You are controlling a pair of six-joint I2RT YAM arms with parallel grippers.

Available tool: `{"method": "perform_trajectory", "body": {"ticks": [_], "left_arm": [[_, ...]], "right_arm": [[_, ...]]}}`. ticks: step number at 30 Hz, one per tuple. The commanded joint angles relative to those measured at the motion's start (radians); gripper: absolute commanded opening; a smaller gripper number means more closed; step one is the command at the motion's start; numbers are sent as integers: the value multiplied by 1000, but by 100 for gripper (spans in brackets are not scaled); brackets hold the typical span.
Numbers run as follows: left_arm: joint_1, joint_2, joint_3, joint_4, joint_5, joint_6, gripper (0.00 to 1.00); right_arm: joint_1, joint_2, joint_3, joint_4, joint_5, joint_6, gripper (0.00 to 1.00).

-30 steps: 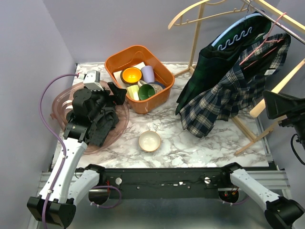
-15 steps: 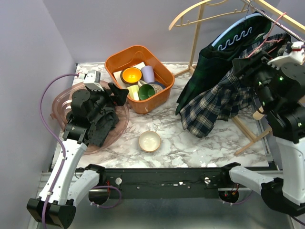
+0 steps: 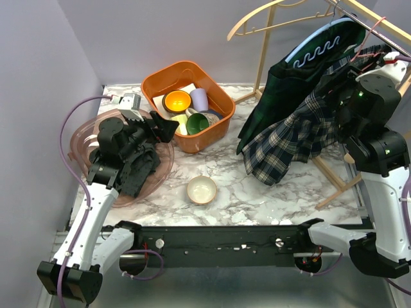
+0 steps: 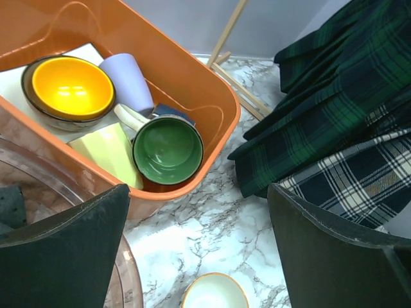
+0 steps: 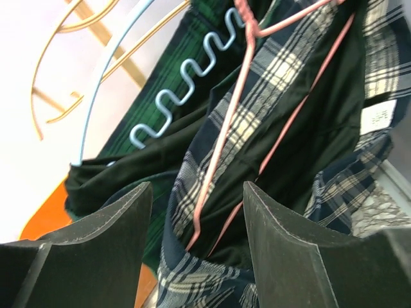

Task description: Remove the skirt from the hanger

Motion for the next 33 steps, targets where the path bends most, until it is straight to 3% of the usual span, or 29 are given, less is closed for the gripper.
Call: {"method": "perform_trajectory", "body": {"ticks": [1,8,15,20,28,33], "left_arm": [[-8,12,40,41,83,2,97],[-71,72,178,24,121,53,94],[-195,144,304,46,57,88,94],[-280,175,325,52,6,122,93],[-320,192,324,40,-27,139,93],[-327,189,319,49,-32,143,93]], "right_arm": [[-2,34,1,32,94,-14,66],[-2,44,-41,90,117,-1,60],[-2,87,-33,105,146,4,54],[-2,92,-38,145,163,-23,33],[-2,94,-4,205,206,-65,1],[-2,95,22,225,217,-80,1]]}}
